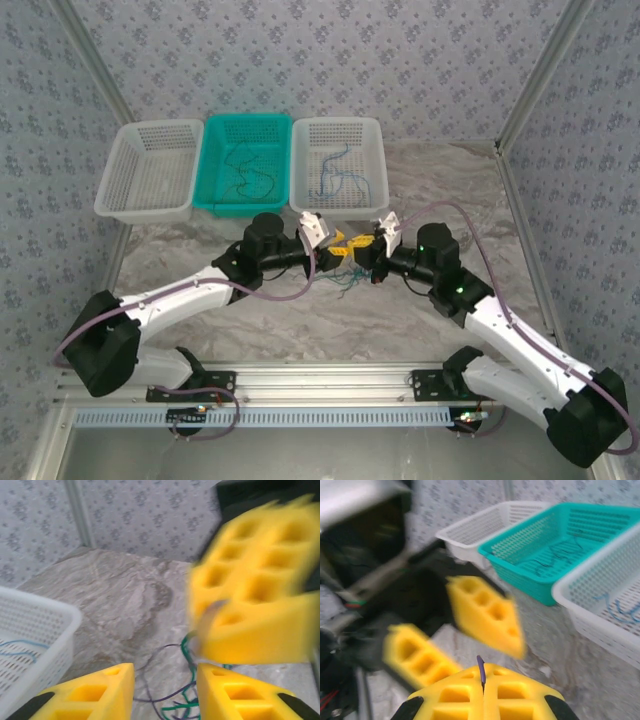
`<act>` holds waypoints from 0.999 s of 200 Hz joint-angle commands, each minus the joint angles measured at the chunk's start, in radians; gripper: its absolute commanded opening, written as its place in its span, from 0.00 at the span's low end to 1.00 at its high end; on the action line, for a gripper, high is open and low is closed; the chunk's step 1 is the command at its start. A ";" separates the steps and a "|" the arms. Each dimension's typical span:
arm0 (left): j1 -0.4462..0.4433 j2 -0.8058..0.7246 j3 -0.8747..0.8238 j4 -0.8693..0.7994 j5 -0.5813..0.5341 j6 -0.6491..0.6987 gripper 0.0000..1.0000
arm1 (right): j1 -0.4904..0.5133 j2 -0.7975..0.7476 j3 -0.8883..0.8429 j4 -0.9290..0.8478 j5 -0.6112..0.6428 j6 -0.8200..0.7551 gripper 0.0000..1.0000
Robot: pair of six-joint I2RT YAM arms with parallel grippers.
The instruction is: Untangle the cables
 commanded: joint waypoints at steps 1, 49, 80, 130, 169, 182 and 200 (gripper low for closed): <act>0.008 0.022 -0.010 0.061 -0.077 0.010 0.39 | 0.020 -0.033 0.002 0.049 -0.085 0.009 0.00; 0.008 0.046 -0.014 0.205 0.020 -0.049 0.45 | 0.021 -0.007 -0.005 0.060 -0.077 0.036 0.00; 0.010 0.036 0.005 0.155 0.062 -0.032 0.52 | 0.009 -0.023 -0.006 0.000 0.087 0.030 0.00; 0.045 -0.093 -0.058 0.052 0.095 -0.016 0.53 | -0.040 -0.060 -0.025 -0.003 0.093 0.047 0.00; 0.018 -0.030 -0.023 0.107 0.142 -0.078 0.53 | -0.041 -0.031 -0.012 0.038 0.069 0.061 0.00; 0.014 0.015 -0.017 0.179 0.129 -0.111 0.53 | -0.041 -0.021 -0.001 0.038 0.064 0.065 0.00; 0.006 0.087 0.007 0.267 0.154 -0.159 0.53 | -0.041 -0.023 0.007 0.027 0.060 0.068 0.00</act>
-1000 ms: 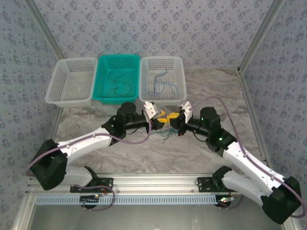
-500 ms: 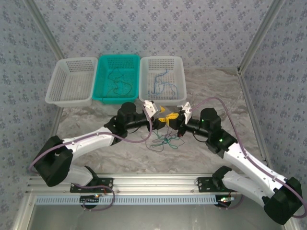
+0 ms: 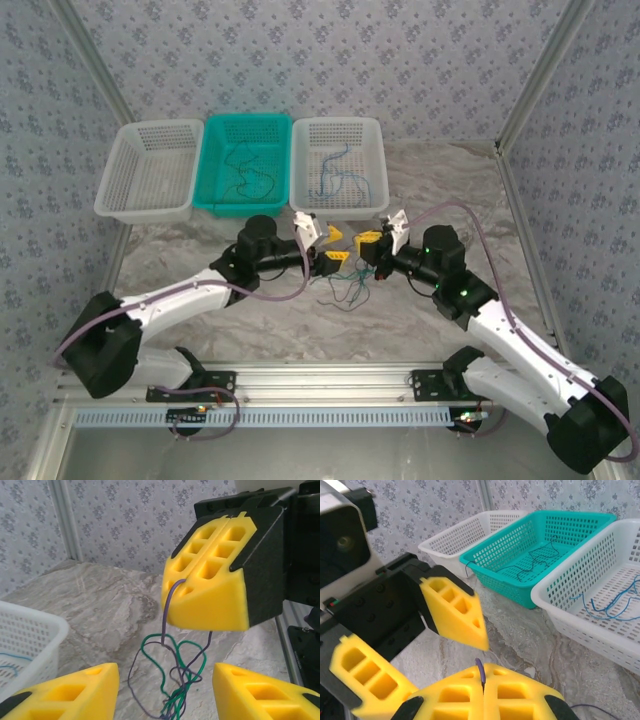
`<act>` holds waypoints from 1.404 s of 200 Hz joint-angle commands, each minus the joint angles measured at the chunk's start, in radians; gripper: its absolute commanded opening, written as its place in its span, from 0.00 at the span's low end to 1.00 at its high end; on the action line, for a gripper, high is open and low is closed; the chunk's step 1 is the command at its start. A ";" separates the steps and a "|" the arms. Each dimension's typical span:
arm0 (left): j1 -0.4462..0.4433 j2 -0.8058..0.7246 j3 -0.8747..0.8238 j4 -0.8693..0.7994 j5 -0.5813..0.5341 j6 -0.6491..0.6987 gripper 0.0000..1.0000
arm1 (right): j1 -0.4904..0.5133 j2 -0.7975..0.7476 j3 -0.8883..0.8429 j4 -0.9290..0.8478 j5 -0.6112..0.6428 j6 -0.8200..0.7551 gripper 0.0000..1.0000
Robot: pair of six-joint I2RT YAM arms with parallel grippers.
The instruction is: Untangle the cables
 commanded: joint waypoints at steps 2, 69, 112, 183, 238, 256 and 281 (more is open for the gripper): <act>-0.013 0.083 0.051 0.149 0.048 -0.079 0.53 | -0.004 -0.002 0.027 0.018 -0.017 0.022 0.00; -0.039 0.215 0.115 0.286 0.057 -0.169 0.49 | -0.005 -0.059 -0.002 0.007 0.001 0.051 0.00; -0.038 0.213 0.098 0.303 -0.038 -0.184 0.06 | -0.005 -0.060 -0.016 0.008 0.021 0.061 0.00; -0.042 0.091 0.132 0.213 -0.076 -0.248 0.00 | 0.042 -0.036 -0.211 0.226 0.121 -0.034 0.76; -0.062 0.045 0.162 0.143 -0.080 -0.236 0.00 | 0.045 0.071 -0.258 0.429 0.309 0.003 0.92; -0.071 0.038 0.180 0.127 -0.075 -0.225 0.00 | 0.050 0.153 -0.256 0.528 0.275 0.072 0.92; -0.082 0.026 0.193 0.118 -0.079 -0.221 0.00 | 0.052 0.276 -0.230 0.572 0.303 0.096 0.91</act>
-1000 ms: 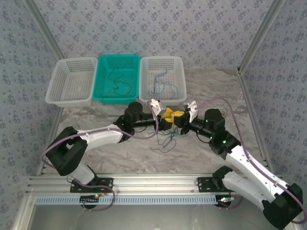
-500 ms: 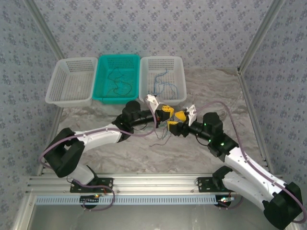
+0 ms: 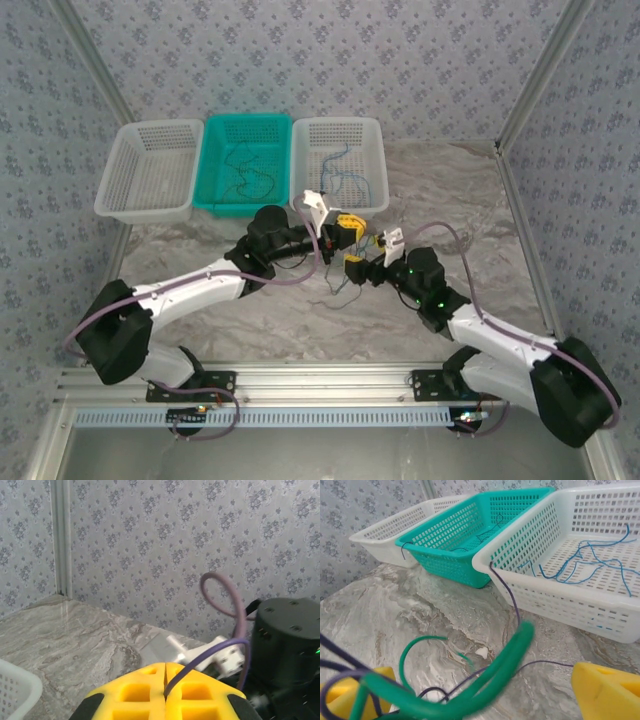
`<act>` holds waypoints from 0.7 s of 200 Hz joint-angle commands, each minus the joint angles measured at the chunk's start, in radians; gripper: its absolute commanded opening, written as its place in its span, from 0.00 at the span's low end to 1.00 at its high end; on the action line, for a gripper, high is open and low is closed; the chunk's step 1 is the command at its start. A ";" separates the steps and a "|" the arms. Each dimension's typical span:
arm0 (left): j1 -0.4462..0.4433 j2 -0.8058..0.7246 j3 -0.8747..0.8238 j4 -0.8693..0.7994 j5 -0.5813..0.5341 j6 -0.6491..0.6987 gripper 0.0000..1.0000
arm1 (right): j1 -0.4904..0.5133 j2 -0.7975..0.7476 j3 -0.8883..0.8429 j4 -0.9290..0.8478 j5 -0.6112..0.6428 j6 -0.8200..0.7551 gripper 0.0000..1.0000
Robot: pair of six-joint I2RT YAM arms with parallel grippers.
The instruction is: Untangle the cables
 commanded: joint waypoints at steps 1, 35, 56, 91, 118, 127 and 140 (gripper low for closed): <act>-0.013 -0.041 0.041 -0.001 -0.007 0.008 0.00 | 0.007 0.093 0.045 0.113 0.039 0.054 0.91; -0.012 -0.138 0.040 -0.054 -0.058 0.018 0.00 | -0.001 0.234 0.075 0.051 0.115 0.026 0.65; -0.012 -0.230 0.050 -0.123 -0.109 0.038 0.00 | -0.017 0.276 0.057 0.018 0.170 0.059 0.39; 0.007 -0.344 0.080 -0.253 -0.250 0.064 0.00 | -0.065 0.339 0.042 -0.049 0.167 0.124 0.16; 0.053 -0.390 0.126 -0.339 -0.330 0.067 0.00 | -0.081 0.365 0.025 -0.062 0.187 0.166 0.16; 0.077 -0.394 0.160 -0.384 -0.365 0.064 0.00 | -0.085 0.370 0.023 -0.077 0.202 0.176 0.16; 0.120 -0.394 0.206 -0.424 -0.391 0.057 0.00 | -0.094 0.375 0.021 -0.089 0.221 0.189 0.15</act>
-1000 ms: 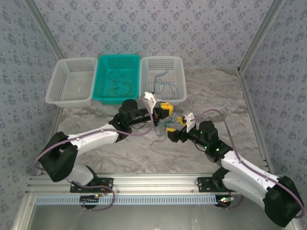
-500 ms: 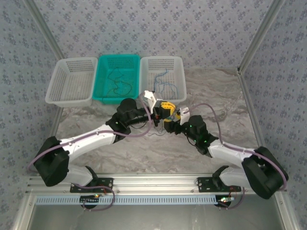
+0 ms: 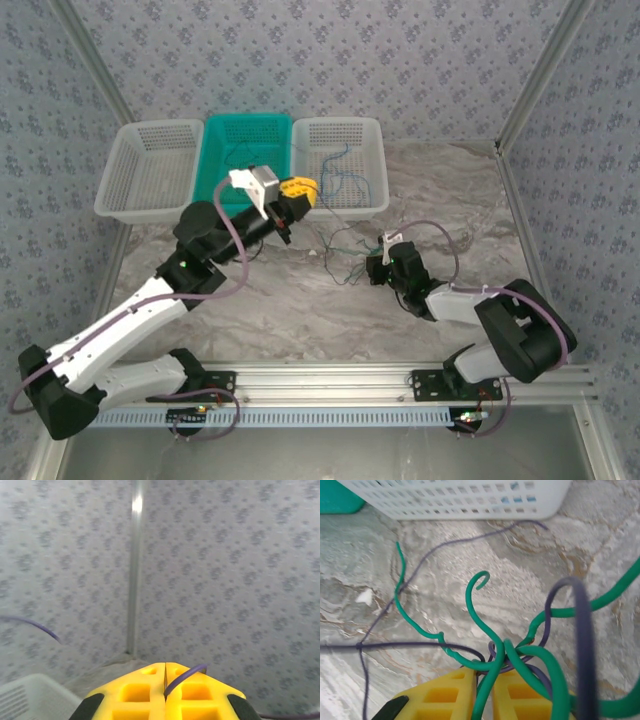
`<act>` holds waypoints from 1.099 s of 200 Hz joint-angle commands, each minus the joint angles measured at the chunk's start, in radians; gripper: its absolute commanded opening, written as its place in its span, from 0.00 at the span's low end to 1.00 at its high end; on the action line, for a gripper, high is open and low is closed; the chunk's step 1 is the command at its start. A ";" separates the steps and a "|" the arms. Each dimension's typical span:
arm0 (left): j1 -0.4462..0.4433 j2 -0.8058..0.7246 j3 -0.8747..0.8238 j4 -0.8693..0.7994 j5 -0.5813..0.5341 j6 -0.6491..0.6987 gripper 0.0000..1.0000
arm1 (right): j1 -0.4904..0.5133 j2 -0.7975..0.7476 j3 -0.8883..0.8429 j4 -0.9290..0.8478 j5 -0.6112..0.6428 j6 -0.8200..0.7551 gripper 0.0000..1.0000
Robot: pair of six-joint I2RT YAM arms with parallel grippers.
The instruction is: Untangle the cables
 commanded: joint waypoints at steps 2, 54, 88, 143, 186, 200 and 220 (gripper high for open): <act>0.065 -0.012 0.096 -0.112 -0.109 0.005 0.00 | -0.016 0.013 -0.009 -0.049 0.060 0.056 0.15; 0.243 0.072 0.336 -0.169 -0.066 -0.013 0.00 | -0.041 0.020 -0.012 -0.065 0.083 0.097 0.17; 0.360 0.204 0.527 -0.217 0.002 -0.042 0.00 | -0.053 0.011 -0.024 -0.041 0.050 0.106 0.12; 0.555 0.412 0.797 -0.299 0.066 -0.050 0.00 | -0.059 -0.077 -0.035 -0.086 0.033 0.091 0.09; 0.649 0.529 0.877 -0.331 0.090 -0.067 0.00 | -0.065 -0.176 -0.050 -0.141 0.026 0.075 0.05; 0.668 0.573 0.880 -0.329 0.099 -0.087 0.00 | -0.065 -0.209 -0.055 -0.158 0.028 0.079 0.05; 0.681 0.653 0.890 -0.356 0.108 -0.096 0.00 | -0.064 -0.260 -0.066 -0.180 0.027 0.082 0.05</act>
